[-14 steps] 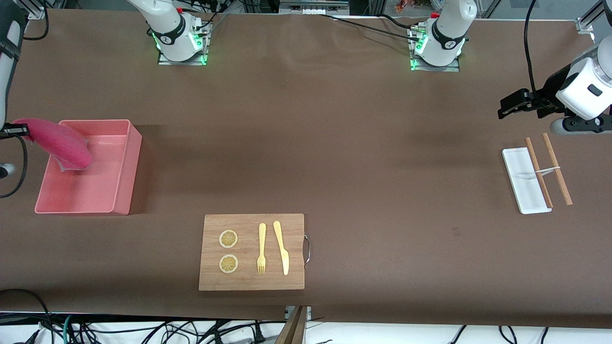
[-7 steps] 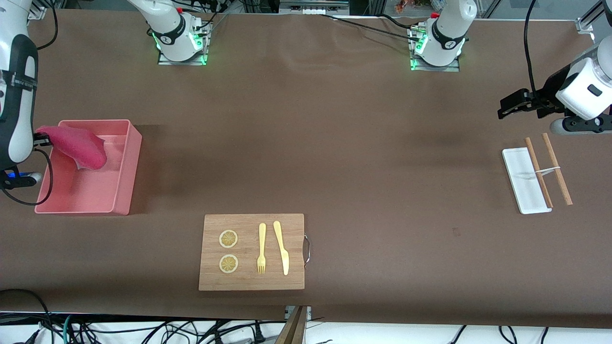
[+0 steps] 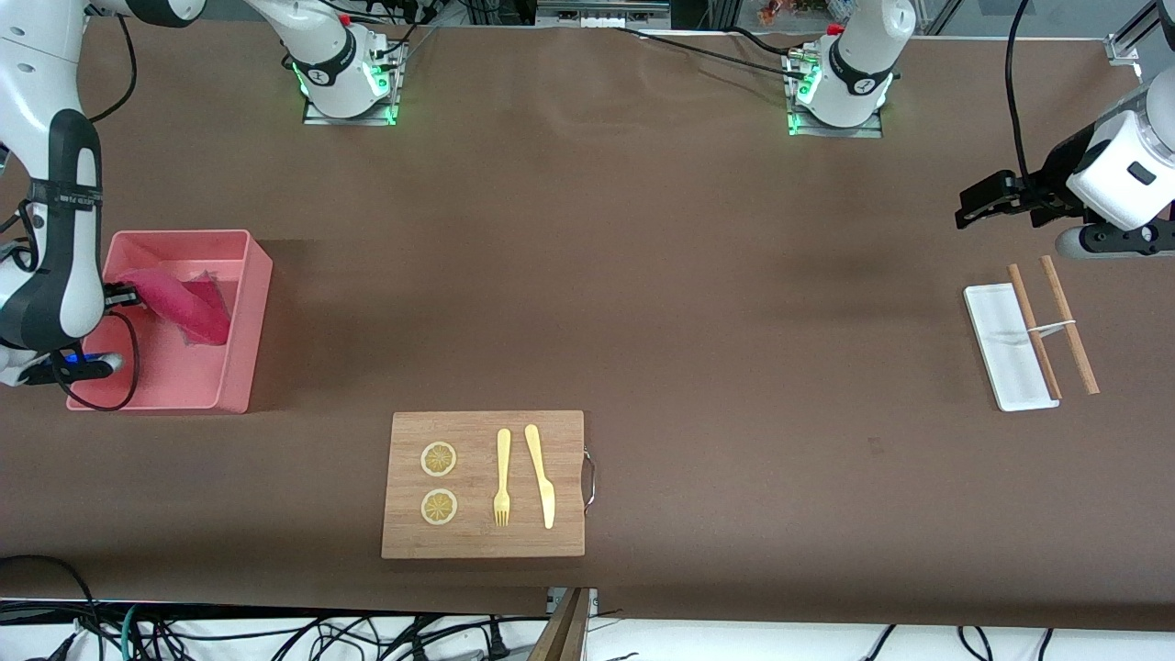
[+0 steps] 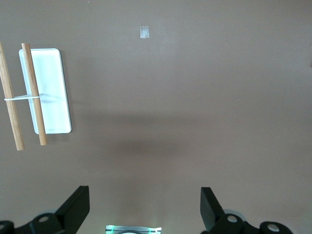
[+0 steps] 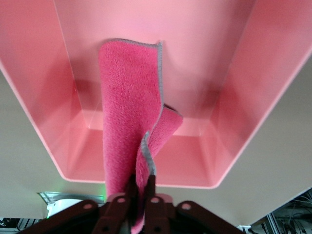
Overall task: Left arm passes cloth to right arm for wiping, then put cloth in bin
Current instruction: 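Open the right gripper to drop the cloth into the bin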
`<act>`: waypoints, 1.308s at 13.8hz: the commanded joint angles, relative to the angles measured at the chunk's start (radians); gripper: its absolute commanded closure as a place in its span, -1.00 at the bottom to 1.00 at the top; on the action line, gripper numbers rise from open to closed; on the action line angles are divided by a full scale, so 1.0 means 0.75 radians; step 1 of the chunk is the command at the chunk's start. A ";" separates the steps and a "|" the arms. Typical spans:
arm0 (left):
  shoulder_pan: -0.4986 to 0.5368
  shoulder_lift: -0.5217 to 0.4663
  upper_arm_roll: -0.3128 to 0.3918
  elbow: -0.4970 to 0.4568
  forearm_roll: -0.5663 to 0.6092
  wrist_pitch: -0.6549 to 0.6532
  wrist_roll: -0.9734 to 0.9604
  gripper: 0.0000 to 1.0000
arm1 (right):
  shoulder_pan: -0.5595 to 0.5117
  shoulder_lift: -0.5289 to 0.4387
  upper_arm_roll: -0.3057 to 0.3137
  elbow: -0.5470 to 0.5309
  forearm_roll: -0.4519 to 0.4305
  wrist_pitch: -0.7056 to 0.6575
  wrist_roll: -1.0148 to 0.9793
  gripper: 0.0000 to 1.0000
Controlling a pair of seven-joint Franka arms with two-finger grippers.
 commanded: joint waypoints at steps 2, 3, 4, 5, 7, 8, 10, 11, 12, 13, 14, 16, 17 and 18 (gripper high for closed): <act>0.001 0.008 -0.011 0.033 0.037 -0.029 -0.013 -1.00 | 0.001 -0.001 0.008 0.006 0.034 0.041 0.002 -1.00; 0.001 0.010 -0.011 0.033 0.037 -0.029 -0.013 -1.00 | 0.001 -0.008 0.008 0.012 0.057 0.041 0.000 -1.00; 0.001 0.010 -0.011 0.033 0.037 -0.029 -0.013 -1.00 | 0.005 -0.010 0.008 0.030 0.071 0.041 0.000 -1.00; 0.001 0.010 -0.011 0.033 0.037 -0.029 -0.013 -1.00 | 0.005 -0.010 0.008 0.061 0.077 0.032 0.000 -1.00; 0.001 0.010 -0.011 0.033 0.037 -0.031 -0.015 -1.00 | 0.011 -0.012 0.012 0.116 0.077 0.024 -0.002 -1.00; 0.001 0.010 -0.011 0.031 0.037 -0.031 -0.015 -1.00 | 0.017 -0.022 0.012 0.137 0.077 0.022 -0.004 -1.00; 0.001 0.010 -0.011 0.031 0.037 -0.031 -0.015 -1.00 | 0.026 -0.053 0.017 0.145 0.079 0.022 -0.007 -1.00; 0.001 0.008 -0.011 0.027 0.037 -0.033 -0.015 -1.00 | 0.044 -0.075 0.017 0.145 0.081 0.022 -0.005 -1.00; 0.001 0.008 -0.011 0.029 0.037 -0.051 -0.017 -1.00 | 0.074 -0.097 0.015 0.147 0.079 0.022 -0.007 -1.00; 0.001 0.008 -0.009 0.029 0.037 -0.060 -0.017 -1.00 | 0.109 -0.136 0.017 0.145 0.077 0.020 -0.005 -1.00; 0.003 0.010 -0.009 0.029 0.037 -0.060 -0.025 -1.00 | 0.114 -0.183 0.021 0.145 0.083 0.014 -0.009 -1.00; 0.003 0.010 -0.009 0.027 0.037 -0.062 -0.025 -1.00 | 0.057 -0.324 0.145 0.117 0.082 -0.006 -0.009 -1.00; 0.003 0.010 -0.009 0.029 0.037 -0.064 -0.027 -1.00 | 0.002 -0.402 0.218 0.068 0.082 -0.019 -0.009 -1.00; 0.003 0.010 -0.009 0.029 0.037 -0.064 -0.025 -1.00 | -0.017 -0.471 0.264 0.019 0.082 -0.019 -0.009 -1.00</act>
